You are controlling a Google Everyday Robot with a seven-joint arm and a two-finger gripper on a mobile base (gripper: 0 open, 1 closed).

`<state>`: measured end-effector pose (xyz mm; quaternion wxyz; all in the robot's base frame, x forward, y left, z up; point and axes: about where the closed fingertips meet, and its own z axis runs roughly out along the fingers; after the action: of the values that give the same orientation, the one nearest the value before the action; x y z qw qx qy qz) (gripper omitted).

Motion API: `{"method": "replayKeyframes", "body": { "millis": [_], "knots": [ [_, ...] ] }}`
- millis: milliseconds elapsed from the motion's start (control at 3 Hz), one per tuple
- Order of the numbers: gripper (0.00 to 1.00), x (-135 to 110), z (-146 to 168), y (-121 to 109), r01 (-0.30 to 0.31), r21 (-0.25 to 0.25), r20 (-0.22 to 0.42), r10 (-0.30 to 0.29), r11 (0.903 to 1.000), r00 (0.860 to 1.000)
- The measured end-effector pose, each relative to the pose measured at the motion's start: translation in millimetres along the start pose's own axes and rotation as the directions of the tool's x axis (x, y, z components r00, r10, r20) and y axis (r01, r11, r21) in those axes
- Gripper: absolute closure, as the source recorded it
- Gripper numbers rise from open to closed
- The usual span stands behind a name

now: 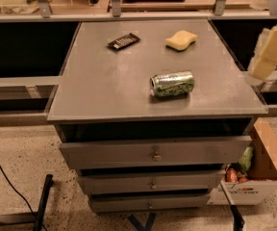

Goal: Pick sponge

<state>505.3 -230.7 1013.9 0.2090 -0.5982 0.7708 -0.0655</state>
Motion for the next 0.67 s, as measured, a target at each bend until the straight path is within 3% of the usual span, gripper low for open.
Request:
{"method": "replayKeyframes", "body": {
  "millis": [667],
  "knots": [
    [0.00, 13, 46, -96, 0.014, 0.024, 0.079, -0.016, 0.9996, 0.997]
  ]
}}
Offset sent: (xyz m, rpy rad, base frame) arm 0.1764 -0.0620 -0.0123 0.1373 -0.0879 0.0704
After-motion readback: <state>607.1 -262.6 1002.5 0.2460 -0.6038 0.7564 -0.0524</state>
